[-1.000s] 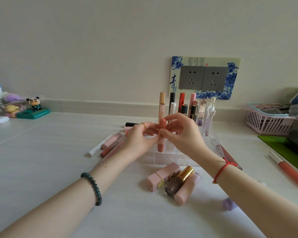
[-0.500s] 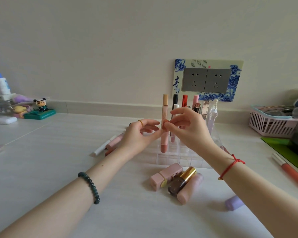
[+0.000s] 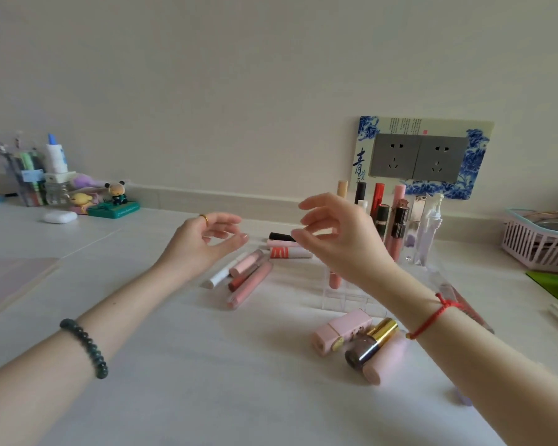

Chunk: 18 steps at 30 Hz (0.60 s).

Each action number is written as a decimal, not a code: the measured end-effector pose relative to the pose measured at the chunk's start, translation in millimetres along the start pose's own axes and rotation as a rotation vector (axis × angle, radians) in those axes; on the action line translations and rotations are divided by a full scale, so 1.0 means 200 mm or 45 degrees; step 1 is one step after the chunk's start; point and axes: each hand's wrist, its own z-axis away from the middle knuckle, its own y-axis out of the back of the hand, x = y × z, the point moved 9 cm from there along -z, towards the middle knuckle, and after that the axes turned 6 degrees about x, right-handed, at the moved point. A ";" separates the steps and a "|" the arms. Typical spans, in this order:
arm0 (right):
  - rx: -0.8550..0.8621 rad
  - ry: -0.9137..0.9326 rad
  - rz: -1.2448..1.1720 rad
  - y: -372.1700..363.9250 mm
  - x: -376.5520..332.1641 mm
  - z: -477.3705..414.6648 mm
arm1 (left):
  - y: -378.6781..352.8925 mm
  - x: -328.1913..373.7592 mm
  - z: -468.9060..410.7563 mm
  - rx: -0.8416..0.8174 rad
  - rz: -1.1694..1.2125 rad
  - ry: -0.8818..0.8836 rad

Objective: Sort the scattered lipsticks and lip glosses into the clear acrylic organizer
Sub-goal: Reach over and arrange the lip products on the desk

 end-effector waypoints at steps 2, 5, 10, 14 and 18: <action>-0.111 -0.011 0.078 -0.14 0.02 0.00 | 0.00 -0.04 0.05 -0.039 -0.111 -0.025; -0.256 -0.079 0.184 -0.33 0.10 -0.01 | -0.01 -0.08 0.14 -0.076 -0.182 -0.074; -0.371 -0.193 0.351 -0.49 0.25 -0.01 | -0.08 -0.08 0.21 -0.274 -0.240 -0.163; -0.445 -0.259 0.416 -0.55 0.33 0.00 | -0.11 -0.09 0.21 -0.421 -0.380 -0.225; -0.467 -0.271 0.422 -0.58 0.37 -0.01 | -0.11 -0.12 0.21 -0.502 -0.417 -0.224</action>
